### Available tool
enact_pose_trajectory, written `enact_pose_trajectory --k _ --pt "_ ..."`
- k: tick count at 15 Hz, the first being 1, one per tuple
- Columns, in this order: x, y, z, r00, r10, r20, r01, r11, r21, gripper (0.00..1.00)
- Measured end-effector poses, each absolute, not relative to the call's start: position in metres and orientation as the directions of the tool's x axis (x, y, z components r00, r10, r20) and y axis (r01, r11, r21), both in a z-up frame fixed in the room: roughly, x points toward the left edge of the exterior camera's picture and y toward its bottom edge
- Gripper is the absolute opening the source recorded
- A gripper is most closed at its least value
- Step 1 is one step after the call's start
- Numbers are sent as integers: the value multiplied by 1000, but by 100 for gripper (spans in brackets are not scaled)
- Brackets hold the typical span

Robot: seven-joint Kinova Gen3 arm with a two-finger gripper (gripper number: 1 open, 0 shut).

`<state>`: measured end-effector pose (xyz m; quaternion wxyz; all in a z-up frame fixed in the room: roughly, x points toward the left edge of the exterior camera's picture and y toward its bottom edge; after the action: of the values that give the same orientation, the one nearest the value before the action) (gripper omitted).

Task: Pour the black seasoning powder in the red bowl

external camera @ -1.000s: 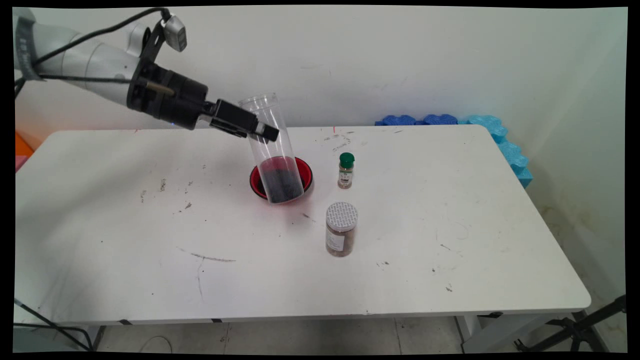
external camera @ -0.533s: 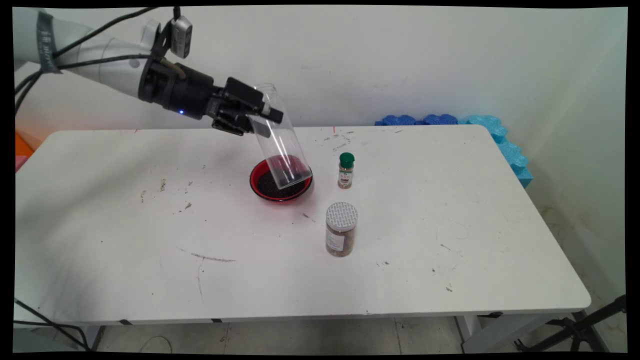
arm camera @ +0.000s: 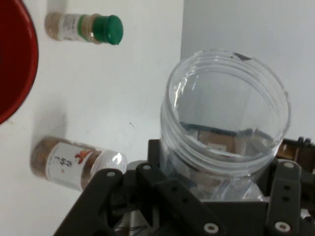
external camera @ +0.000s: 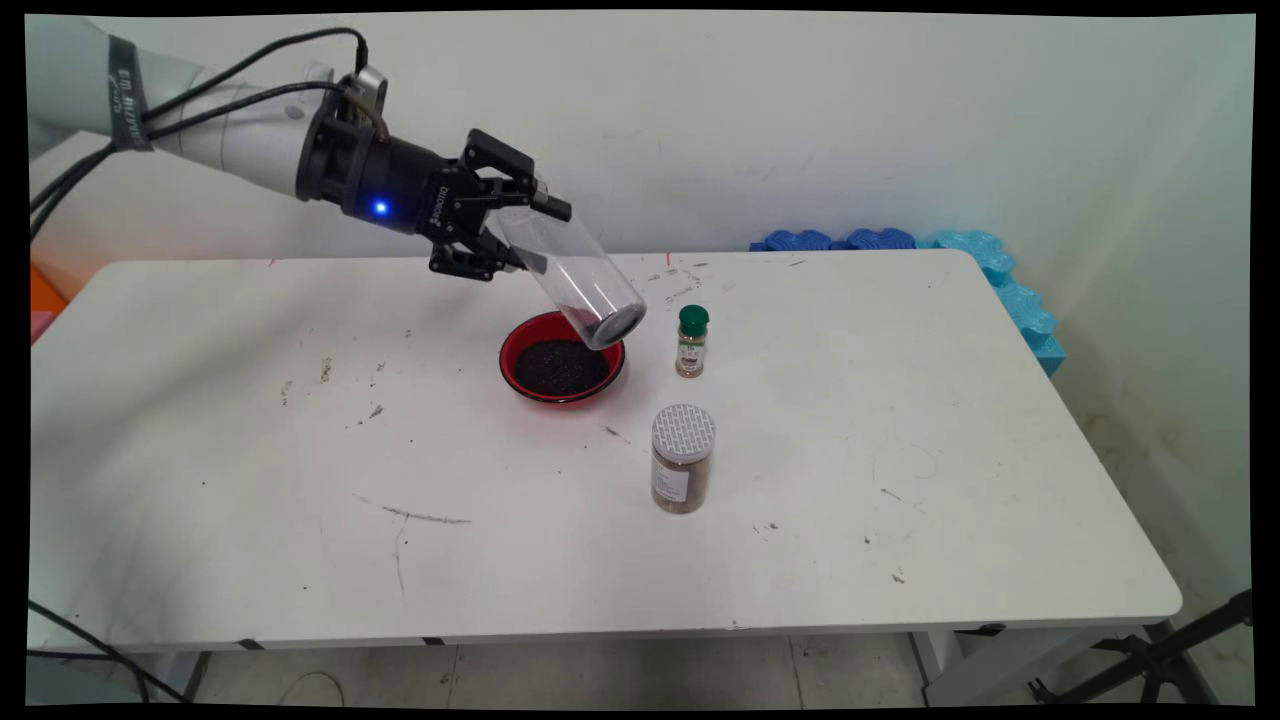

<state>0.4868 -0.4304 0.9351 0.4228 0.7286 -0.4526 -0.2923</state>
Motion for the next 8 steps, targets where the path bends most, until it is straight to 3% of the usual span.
enact_pose_trajectory --k 8 --pt "495 -428 922 520 -798 -305 -257 -486 835 0"
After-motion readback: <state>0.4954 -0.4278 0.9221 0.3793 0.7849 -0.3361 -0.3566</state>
